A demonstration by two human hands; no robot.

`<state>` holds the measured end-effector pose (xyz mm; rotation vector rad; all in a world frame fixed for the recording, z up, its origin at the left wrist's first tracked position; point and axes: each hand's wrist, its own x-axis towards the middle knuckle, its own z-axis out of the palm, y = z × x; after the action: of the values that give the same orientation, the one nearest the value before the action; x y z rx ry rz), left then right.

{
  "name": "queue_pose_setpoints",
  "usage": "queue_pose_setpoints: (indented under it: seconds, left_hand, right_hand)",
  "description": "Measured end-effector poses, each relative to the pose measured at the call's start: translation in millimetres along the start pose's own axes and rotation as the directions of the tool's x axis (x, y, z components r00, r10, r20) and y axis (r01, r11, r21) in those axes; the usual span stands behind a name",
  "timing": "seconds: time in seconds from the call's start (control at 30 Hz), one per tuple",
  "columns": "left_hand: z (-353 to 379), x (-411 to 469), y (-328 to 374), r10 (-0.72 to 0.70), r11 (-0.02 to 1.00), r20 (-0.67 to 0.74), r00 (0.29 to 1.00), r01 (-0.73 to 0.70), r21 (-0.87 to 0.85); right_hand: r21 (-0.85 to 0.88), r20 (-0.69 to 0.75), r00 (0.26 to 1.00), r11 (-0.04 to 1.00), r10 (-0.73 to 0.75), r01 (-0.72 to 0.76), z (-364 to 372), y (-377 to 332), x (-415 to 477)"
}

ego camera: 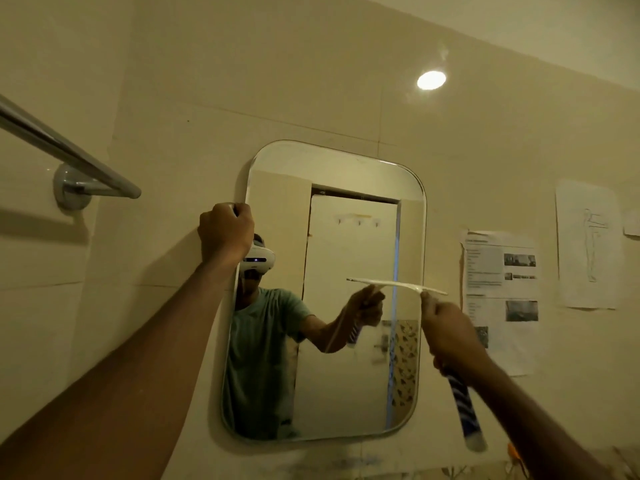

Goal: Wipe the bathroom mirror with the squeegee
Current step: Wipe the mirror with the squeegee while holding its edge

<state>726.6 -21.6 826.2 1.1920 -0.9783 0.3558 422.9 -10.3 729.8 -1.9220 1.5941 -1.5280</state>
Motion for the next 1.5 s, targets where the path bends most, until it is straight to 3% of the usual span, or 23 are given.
queue_pose_setpoints:
  seconds: [0.13, 0.2, 0.3, 0.67, 0.9, 1.0, 1.2, 1.3, 1.5]
  left_hand:
    - [2.8, -3.0, -3.6, -0.011, 1.000, -0.004, 1.000, 0.011, 0.027]
    - [3.9, -2.0, -4.7, -0.001, 0.999, -0.010, 1.000, 0.001, 0.044]
    - [5.0, -2.4, -6.0, 0.008, 0.998, -0.036, 0.999, -0.006, 0.062]
    - [-0.7, -23.4, -11.2, -0.033, 0.998, -0.022, 0.999, 0.035, 0.061]
    - [-0.4, -32.5, -21.9, -0.001, 0.998, -0.029, 1.000, 0.003, 0.065]
    - [0.0, -38.0, -30.5, 0.011, 0.997, -0.044, 0.999, -0.007, 0.075]
    - [-0.8, -50.9, -39.3, 0.016, 0.998, -0.026, 1.000, -0.014, 0.062]
    - [-4.8, -55.8, -38.5, -0.032, 0.996, -0.005, 0.999, 0.032, 0.081]
    - [-7.2, -58.2, -38.9, -0.051, 0.994, 0.022, 0.998, 0.049, 0.098]
  right_hand:
    - [-0.069, -0.100, 0.980, 0.984, -0.171, 0.164, -33.1, -57.6, 52.4]
    - [-0.018, -0.165, 0.958, 0.972, -0.235, 0.235, -48.0, -100.2, 82.6]
    - [0.008, -0.192, 0.953, 0.971, -0.233, 0.239, -47.2, -127.2, 102.7]
    - [-0.036, 0.033, 0.997, 0.996, -0.076, 0.077, 24.7, -4.8, 0.6]
    - [0.043, -0.117, 0.982, 0.988, -0.145, 0.151, -37.5, -66.0, 71.5]
    - [0.009, -0.108, 0.981, 0.987, -0.161, 0.163, -10.8, -30.6, 59.3]
    - [0.011, -0.031, 0.999, 0.999, -0.040, 0.040, 55.9, 64.6, -27.1]
    - [0.032, 0.010, 0.998, 0.998, -0.054, 0.054, 41.2, 49.3, -31.1]
    - [0.053, -0.153, 0.968, 0.977, -0.198, 0.208, -2.7, -28.7, 46.2]
